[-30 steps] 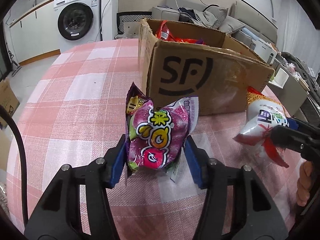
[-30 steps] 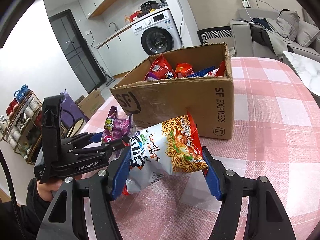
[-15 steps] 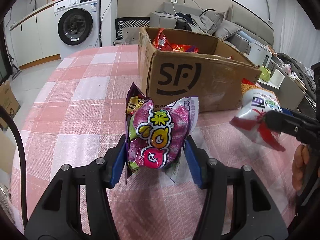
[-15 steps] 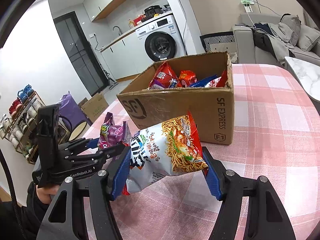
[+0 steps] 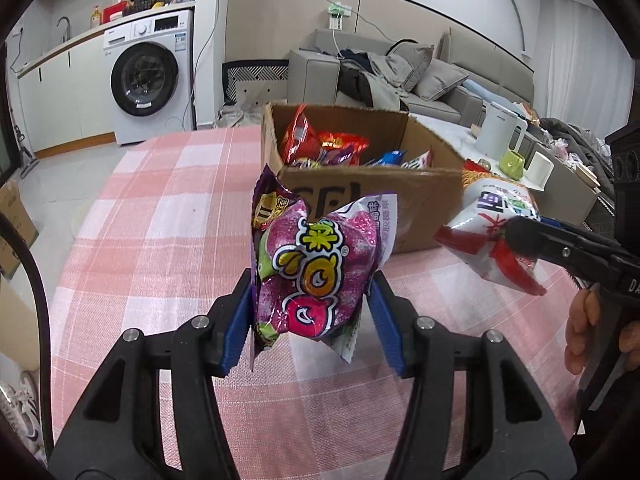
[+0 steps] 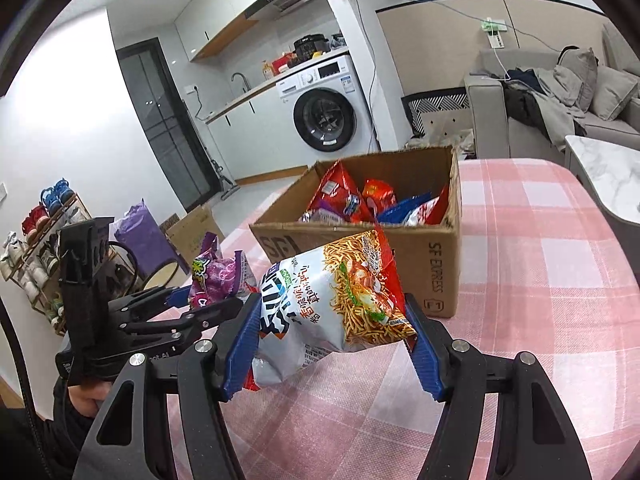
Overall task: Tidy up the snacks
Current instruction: 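Lift the purple bag with the left gripper while the right gripper lifts the noodle bag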
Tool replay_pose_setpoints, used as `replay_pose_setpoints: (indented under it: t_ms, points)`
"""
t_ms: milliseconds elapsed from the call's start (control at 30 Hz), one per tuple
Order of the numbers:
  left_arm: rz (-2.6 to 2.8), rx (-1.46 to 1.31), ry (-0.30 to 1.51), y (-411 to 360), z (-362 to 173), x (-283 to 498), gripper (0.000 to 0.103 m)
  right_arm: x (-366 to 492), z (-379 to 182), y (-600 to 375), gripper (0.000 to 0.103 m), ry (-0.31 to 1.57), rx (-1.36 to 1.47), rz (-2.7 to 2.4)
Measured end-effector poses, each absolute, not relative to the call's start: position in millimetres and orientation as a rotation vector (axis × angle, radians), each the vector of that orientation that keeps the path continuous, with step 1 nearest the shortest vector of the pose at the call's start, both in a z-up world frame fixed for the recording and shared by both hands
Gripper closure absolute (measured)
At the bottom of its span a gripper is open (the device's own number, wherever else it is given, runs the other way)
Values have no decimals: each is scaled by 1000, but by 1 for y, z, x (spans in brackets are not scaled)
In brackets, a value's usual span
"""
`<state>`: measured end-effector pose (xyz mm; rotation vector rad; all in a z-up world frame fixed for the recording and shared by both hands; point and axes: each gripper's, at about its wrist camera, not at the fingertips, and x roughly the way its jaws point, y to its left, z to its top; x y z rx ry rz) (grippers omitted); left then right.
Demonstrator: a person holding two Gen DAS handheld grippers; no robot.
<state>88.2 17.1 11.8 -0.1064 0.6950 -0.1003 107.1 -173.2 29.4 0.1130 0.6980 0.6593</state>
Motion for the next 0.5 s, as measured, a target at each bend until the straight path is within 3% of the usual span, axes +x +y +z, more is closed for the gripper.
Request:
replay_pose_setpoints:
  t_ms: [500]
  points:
    - [-121, -80, 607, -2, 66, 92, 51, 111, 59, -183, 34, 623, 121, 627]
